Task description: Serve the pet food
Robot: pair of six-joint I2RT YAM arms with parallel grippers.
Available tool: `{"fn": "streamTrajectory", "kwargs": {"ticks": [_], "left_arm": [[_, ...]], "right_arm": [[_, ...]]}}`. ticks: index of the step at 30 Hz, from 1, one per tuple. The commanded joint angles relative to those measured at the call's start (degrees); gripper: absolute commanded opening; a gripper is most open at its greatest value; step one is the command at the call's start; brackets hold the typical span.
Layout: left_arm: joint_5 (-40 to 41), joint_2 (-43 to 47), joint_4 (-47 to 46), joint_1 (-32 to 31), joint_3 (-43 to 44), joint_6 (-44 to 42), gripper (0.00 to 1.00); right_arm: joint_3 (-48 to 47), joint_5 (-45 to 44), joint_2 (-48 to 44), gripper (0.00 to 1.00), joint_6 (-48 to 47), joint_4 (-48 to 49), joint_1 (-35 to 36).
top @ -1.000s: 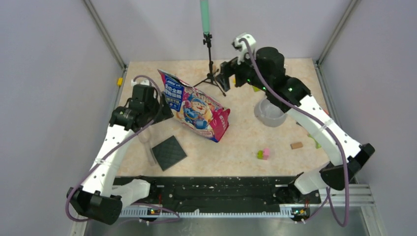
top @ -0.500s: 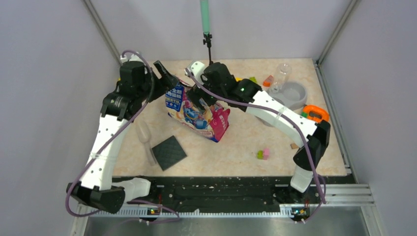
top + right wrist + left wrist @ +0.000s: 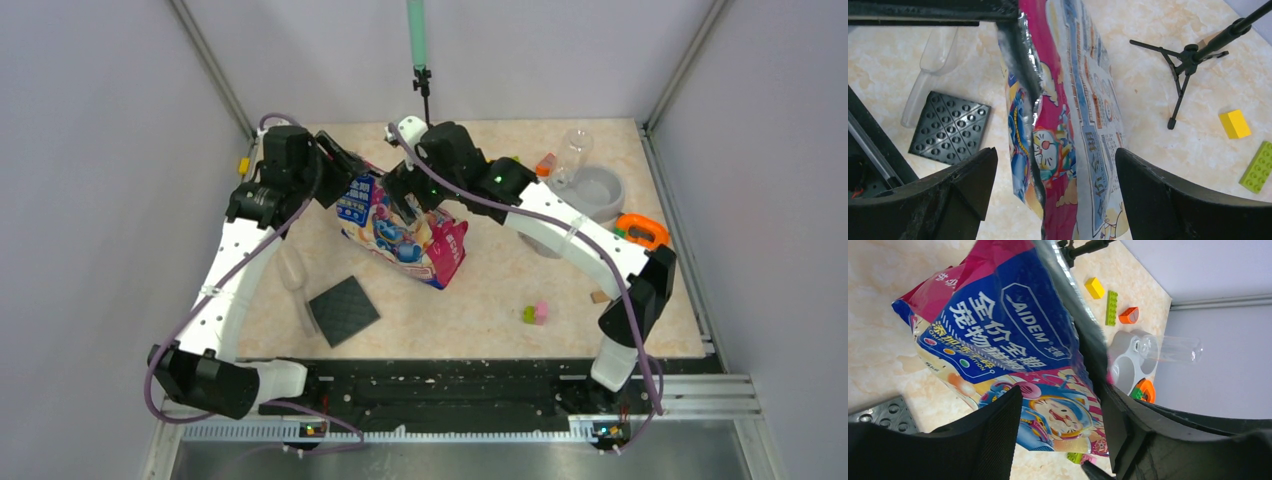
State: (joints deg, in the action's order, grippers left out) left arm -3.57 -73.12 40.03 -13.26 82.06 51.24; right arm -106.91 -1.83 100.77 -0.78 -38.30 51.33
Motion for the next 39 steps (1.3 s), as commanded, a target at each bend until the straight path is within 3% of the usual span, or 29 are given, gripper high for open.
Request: {"fn": "streamTrajectory", "kwargs": {"ticks": [1, 15, 21, 27, 30, 35, 39], "left_arm": [[1.8, 3.0, -4.6, 1.0, -2.5, 2.9, 0.61], [-2.6, 0.2, -7.1, 1.5, -2.7, 2.9, 0.6], [-3.5, -1.1, -7.2, 1.5, -3.7, 3.1, 0.5], [-3.4, -1.2, -7.8, 1.5, -4.8, 3.2, 0.47], [-3.6, -1.5, -7.9, 1.5, -5.1, 3.4, 0.36], [-3.1, -1.2, -8.3, 1.5, -5.5, 3.7, 0.02], [-3.5, -0.4, -9.5, 1.5, -6.1, 3.9, 0.0]], "right_arm": [[1.6, 0.7, -4.8, 0.89, 4.4, 4.4, -2.0], [1.5, -0.7, -5.7, 0.88, 7.7, 4.1, -3.0], [1.3, -1.3, -5.7, 0.88, 9.0, 5.7, -3.1], [0.6, -1.1, -5.1, 0.88, 9.6, 6.8, -3.1], [0.1, -2.2, -4.5, 0.88, 9.7, 7.0, -3.1], [-1.3, -1.2, -3.9, 0.88, 11.2, 7.2, -3.5], [-2.5, -1.7, -2.6, 0.88, 11.9, 6.3, -3.8]]}}
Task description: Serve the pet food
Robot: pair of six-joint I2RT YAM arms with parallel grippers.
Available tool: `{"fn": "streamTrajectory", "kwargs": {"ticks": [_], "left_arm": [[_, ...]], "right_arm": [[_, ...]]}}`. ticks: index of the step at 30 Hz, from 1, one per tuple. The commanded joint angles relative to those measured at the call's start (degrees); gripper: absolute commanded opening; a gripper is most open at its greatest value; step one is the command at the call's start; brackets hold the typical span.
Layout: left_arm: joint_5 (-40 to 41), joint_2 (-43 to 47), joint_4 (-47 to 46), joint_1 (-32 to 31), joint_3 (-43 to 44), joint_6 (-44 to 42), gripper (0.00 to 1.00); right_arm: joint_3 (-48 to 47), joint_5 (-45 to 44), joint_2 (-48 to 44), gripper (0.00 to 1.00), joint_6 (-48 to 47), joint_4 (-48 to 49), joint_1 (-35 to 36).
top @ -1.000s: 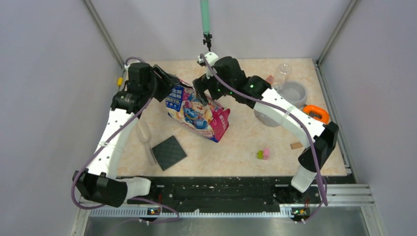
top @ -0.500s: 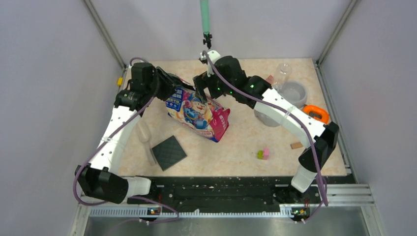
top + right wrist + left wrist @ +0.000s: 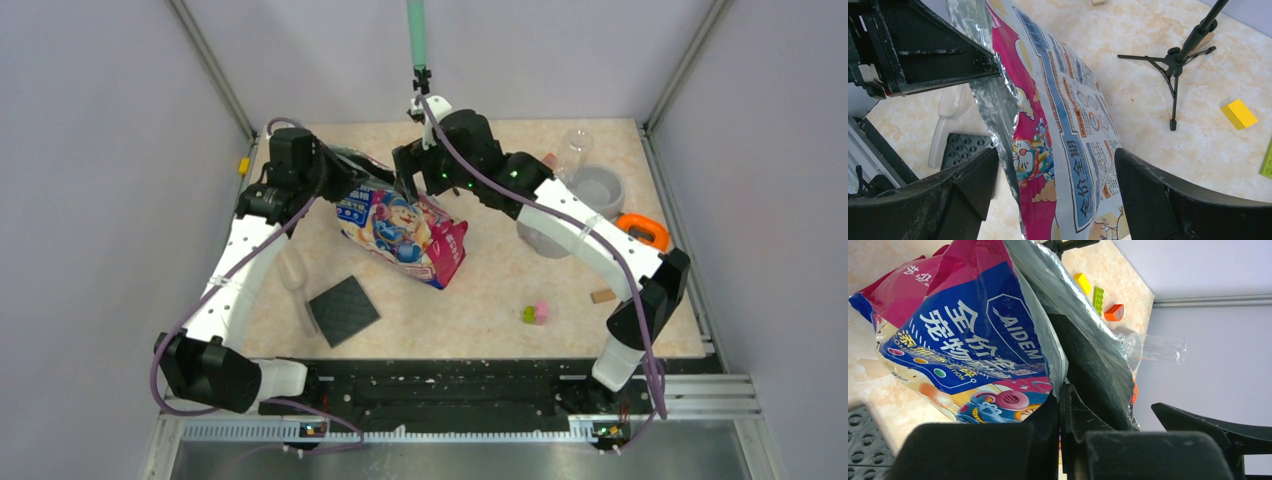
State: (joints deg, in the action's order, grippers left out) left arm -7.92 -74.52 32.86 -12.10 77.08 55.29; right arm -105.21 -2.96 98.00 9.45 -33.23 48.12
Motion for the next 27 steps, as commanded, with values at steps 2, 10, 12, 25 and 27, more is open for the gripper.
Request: {"fn": "streamTrajectory", "kwargs": {"ticks": [2, 10, 12, 25, 27], "left_arm": [[0.4, 1.1, -2.4, 0.3, -1.0, 0.1, 0.0], [0.3, 2.4, -1.9, 0.3, -0.8, -0.3, 0.0], [0.4, 2.6, -1.4, 0.3, -0.4, -0.6, 0.0], [2.0, 1.9, 2.0, 0.3, 2.8, -2.1, 0.0], [2.4, 2.3, 1.0, 0.3, 2.2, -2.3, 0.0]], "right_arm": [[-5.6, -2.3, 1.6, 0.88, 1.6, -0.3, -0.7], [-11.6, -13.1, 8.2, 0.79, -2.6, -9.0, -0.4], [-11.0, -12.3, 8.3, 0.78, -3.5, -9.1, -0.4], [-11.1, -22.5, 8.3, 0.79, -12.3, -10.1, 5.2], [-10.7, -25.7, 9.2, 0.79, -15.0, -11.0, 7.3]]}}
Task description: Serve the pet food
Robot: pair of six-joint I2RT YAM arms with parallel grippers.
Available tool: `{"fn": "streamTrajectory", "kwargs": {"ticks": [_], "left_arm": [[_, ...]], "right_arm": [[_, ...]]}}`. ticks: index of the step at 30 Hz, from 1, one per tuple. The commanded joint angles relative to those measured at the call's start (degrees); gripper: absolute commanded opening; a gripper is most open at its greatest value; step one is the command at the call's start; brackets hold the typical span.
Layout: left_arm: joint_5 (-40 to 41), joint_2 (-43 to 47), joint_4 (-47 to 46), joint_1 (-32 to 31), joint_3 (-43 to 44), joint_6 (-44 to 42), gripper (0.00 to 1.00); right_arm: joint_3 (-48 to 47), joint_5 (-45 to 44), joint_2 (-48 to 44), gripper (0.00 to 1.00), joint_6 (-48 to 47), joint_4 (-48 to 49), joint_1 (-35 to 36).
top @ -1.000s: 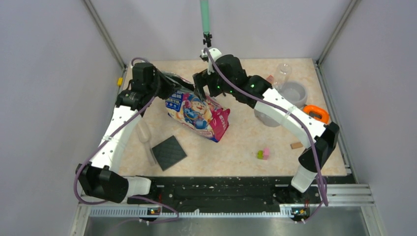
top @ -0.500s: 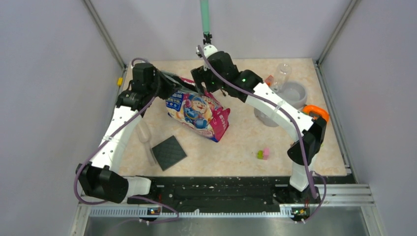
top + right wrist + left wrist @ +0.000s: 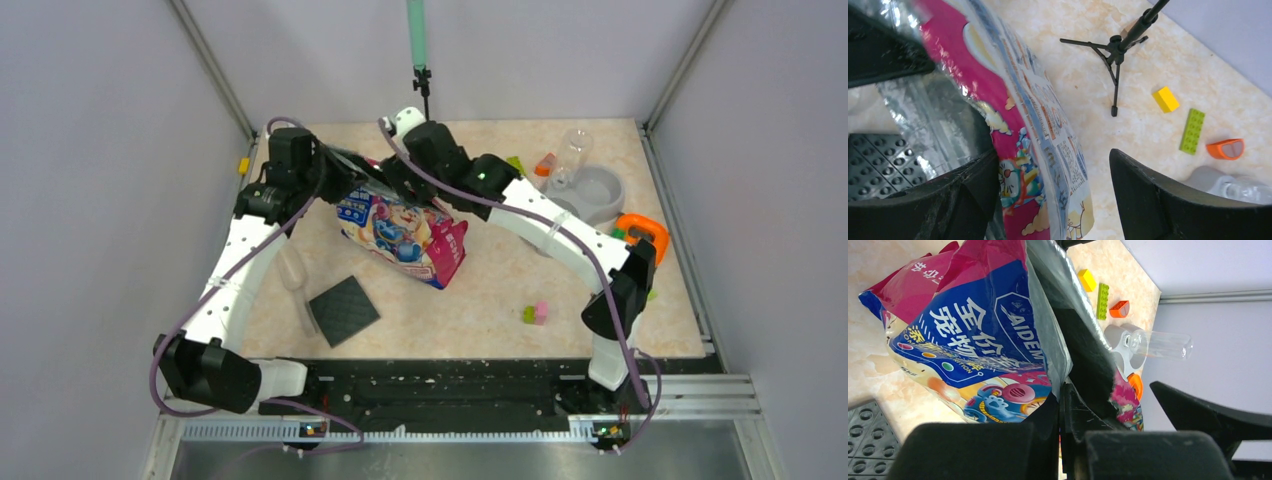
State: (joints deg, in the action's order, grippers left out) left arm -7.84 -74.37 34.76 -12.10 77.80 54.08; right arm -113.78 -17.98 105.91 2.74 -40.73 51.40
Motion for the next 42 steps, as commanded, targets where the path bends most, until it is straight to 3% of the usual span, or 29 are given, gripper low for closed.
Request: {"fn": "streamTrajectory", "kwargs": {"ticks": [1, 7, 10, 12, 14, 22, 30, 33, 39, 42], "left_arm": [[2.2, 2.2, -1.0, 0.3, 1.5, -1.2, 0.0], [0.7, 1.2, -0.7, 0.3, 2.1, -1.7, 0.0], [0.5, 1.3, -0.5, 0.3, 2.6, -3.2, 0.0], [-0.6, 1.2, -0.3, 0.5, 3.7, -5.8, 0.0], [-2.8, 0.1, 1.8, 0.8, 6.7, -9.7, 0.0], [-7.7, -7.7, 17.0, 2.9, 27.2, -21.0, 0.0], [-11.8, -19.5, 22.3, 3.4, 46.8, -26.0, 0.0], [-11.7, -22.0, 20.7, 3.6, 49.2, -26.2, 0.0], [-20.3, -28.3, 15.4, 3.5, 51.5, -22.9, 0.0], [-20.4, -27.5, 14.0, 3.3, 51.5, -23.3, 0.0]], "right_arm": [[-1.0, -11.5, 1.1, 0.79, -8.7, -3.0, 4.5], [-1.7, -12.9, 2.5, 0.77, -9.0, -1.9, 4.6], [-5.9, -10.5, 4.6, 0.65, -8.6, -4.3, 4.0], [-9.9, -6.7, 6.3, 0.45, -6.3, -7.3, 2.6], [-14.9, -3.9, 8.5, 0.01, -3.4, -11.0, 0.9], [-22.3, 4.0, 5.7, 0.0, 8.0, -13.8, -3.7], [-15.2, 7.2, -2.0, 0.0, 17.0, -8.3, -3.9], [-11.1, 8.5, -5.1, 0.0, 20.3, -5.7, -3.3], [-6.4, 2.7, -8.7, 0.0, 26.1, -2.4, -0.2], [-3.9, 1.7, -9.4, 0.0, 27.2, -0.4, -0.2]]}}
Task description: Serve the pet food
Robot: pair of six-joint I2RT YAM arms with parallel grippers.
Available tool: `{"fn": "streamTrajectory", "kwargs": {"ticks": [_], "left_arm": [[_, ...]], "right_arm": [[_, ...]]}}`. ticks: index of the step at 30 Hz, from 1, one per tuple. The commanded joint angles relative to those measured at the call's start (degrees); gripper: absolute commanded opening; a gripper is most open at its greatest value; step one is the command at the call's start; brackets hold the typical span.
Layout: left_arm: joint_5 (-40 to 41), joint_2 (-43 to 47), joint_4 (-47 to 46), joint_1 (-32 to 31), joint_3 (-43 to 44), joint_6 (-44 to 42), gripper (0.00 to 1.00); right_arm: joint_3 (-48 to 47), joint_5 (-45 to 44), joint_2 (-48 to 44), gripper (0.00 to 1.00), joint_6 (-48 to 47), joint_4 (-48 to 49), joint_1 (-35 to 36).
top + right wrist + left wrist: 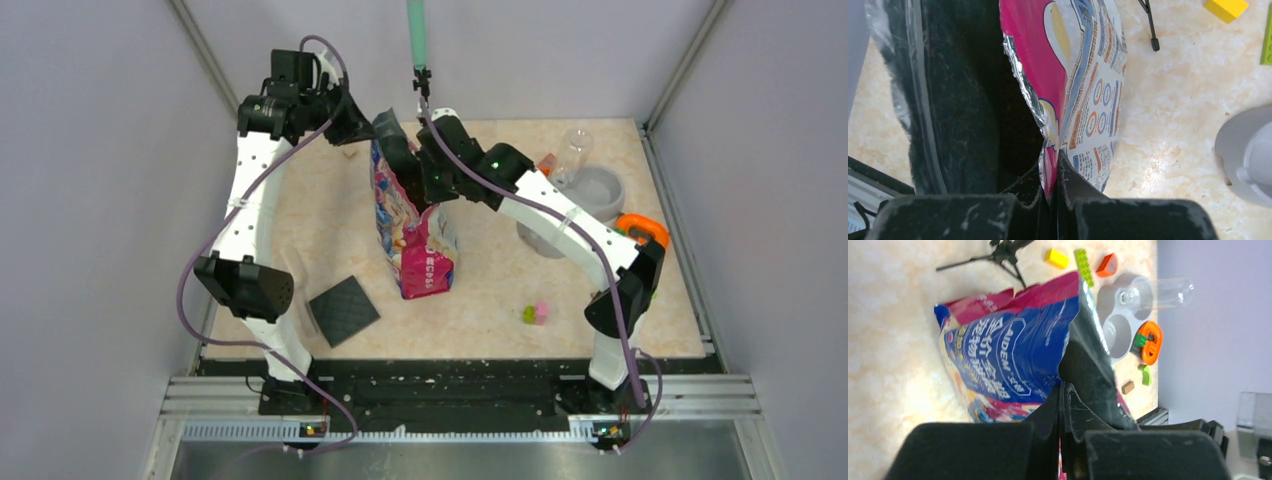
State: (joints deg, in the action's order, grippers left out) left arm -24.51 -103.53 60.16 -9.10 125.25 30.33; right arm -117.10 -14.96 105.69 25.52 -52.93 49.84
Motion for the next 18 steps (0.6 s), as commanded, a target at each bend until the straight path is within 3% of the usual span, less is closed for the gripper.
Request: {"fn": "streamTrajectory", "kwargs": {"ticks": [1, 4, 5, 8, 11, 13, 18], "left_arm": [[-3.3, 2.4, -11.2, 0.3, 3.8, -0.2, 0.0], [-3.3, 4.8, -8.6, 0.2, 2.9, -2.2, 0.01], [-3.2, 5.4, -7.4, 0.1, 2.2, -2.6, 0.14], [-0.1, 8.1, -4.6, -1.4, -1.1, -2.7, 0.53], [7.5, 11.7, -4.3, -4.3, -5.3, -2.0, 0.77], [10.6, 13.2, -4.2, -5.3, -6.9, -1.1, 0.83], [13.1, 12.9, -1.3, -7.3, -7.6, -1.7, 0.84]], "right_arm": [[-0.1, -1.3, -9.2, 0.0, 4.9, 12.3, 1.3], [-2.1, -0.8, -7.8, 0.0, 5.3, 13.0, 1.2], [-3.4, -1.0, -7.0, 0.04, 4.9, 12.6, 1.2], [-6.9, -2.8, -4.3, 0.37, 3.1, 11.1, 1.1], [-8.1, -3.9, -2.4, 0.49, 1.2, 10.5, 0.8], [-8.4, -4.4, -1.5, 0.55, 0.2, 10.5, 0.4], [-14.1, -2.7, 3.2, 0.6, -1.8, 7.2, -1.2]]}}
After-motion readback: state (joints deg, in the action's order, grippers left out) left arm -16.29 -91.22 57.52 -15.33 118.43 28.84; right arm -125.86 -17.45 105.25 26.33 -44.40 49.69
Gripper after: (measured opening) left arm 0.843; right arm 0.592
